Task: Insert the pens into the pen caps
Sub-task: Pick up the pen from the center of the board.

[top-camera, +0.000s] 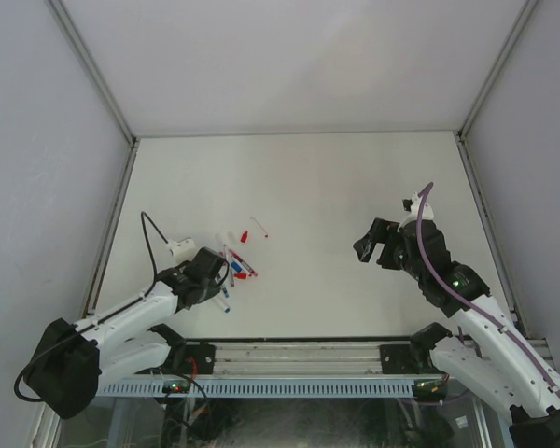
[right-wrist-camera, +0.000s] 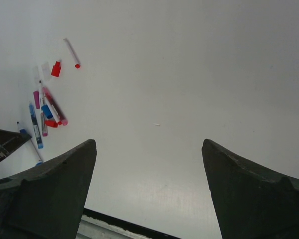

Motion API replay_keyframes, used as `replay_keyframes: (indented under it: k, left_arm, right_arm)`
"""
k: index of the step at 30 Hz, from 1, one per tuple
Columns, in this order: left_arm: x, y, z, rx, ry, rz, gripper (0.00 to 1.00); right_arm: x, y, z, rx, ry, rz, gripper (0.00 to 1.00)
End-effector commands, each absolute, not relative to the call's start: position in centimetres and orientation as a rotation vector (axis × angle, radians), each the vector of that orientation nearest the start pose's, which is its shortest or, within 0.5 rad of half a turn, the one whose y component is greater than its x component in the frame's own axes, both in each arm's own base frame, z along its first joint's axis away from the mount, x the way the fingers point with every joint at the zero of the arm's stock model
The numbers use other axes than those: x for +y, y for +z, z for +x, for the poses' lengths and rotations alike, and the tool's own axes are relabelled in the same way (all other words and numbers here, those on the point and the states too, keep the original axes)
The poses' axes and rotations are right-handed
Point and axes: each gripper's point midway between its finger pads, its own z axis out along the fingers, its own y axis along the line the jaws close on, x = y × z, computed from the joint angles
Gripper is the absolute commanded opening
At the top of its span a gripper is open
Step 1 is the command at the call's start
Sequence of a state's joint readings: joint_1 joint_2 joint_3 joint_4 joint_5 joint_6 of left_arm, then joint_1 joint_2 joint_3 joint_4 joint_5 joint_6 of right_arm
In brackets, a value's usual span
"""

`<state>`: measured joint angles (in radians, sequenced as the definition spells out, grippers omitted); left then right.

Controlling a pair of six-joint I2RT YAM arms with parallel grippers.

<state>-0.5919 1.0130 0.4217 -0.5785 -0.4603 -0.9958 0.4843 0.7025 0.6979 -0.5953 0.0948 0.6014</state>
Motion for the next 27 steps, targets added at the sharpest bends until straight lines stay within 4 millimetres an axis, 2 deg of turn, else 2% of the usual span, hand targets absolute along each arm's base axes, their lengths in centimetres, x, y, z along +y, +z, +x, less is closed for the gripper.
replay_keyframes:
  k: [1,4,9,12,27]
  left_arm:
    - [-7.2,0.8,18.6,2.457,0.024,-0.649,0.35]
    - [-7.2,0.6,18.5,2.462,0.031,-0.649,0.35]
    - [-7.1,0.4,18.5,2.464,0.036,-0.658,0.45]
    - [-7.2,0.4,18.6,2.459,0.033,-0.662,0.46]
    - [-6.8,1.4,18.7,2.418,0.020,-0.663,0.21]
  right_arm:
    - [12.7,18.2,22.5,2.164,0.545,0.194,0.87]
    - [12.7,18.4,22.6,2.156,0.546,0.188,0.87]
    - [12.9,18.5,22.6,2.154,0.556,0.185,0.87]
    - [13.0,18.5,22.6,2.154,0.559,0.179,0.86]
    - [12.8,18.8,22.4,2.143,0.563,0.183,0.86]
